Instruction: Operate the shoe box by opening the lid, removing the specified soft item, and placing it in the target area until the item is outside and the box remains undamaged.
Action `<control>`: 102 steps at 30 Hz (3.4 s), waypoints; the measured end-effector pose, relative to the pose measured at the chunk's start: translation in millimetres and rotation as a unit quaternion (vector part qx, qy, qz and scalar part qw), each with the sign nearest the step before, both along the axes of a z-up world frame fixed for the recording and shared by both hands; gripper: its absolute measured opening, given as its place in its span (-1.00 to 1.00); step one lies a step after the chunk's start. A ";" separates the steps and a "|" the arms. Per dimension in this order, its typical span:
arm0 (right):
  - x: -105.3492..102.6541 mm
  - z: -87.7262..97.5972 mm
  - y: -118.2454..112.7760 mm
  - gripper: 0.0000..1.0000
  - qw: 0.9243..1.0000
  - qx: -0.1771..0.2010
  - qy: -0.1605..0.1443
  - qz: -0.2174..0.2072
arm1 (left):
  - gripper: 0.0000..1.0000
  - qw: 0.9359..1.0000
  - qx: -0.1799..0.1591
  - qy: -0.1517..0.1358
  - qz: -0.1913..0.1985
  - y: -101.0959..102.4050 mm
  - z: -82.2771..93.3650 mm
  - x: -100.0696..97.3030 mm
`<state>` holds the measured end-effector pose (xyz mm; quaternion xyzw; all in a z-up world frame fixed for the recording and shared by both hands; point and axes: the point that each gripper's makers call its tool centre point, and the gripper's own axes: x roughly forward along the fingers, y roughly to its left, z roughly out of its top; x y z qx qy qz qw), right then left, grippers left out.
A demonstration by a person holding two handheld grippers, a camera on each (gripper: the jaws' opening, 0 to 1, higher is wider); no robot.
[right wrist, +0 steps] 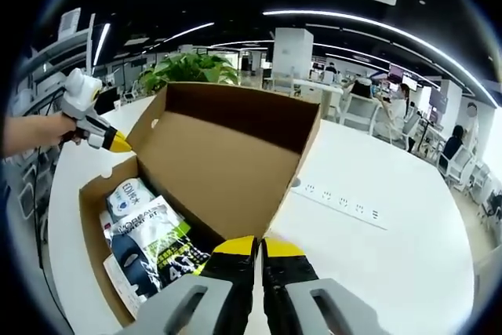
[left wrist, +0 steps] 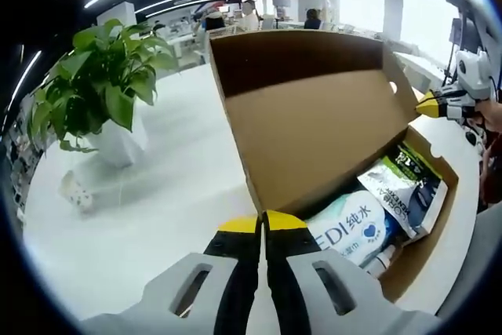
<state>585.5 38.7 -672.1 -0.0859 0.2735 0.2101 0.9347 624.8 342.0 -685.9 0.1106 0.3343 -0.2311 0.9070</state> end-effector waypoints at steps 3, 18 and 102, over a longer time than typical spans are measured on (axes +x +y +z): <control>0.3 -0.8 -0.1 -1.00 1.000 0.001 0.002 -0.001 | -1.00 1.000 0.000 0.004 0.000 0.0 -0.1 1.1; 7.2 -4.0 -2.1 -1.00 1.000 0.013 0.007 -0.009 | -1.00 1.000 0.000 0.012 0.000 -3.7 2.3 4.0; -10.6 9.0 23.4 -0.58 0.998 0.026 0.000 0.059 | -0.63 1.000 -0.010 0.003 0.015 -5.5 20.7 -32.4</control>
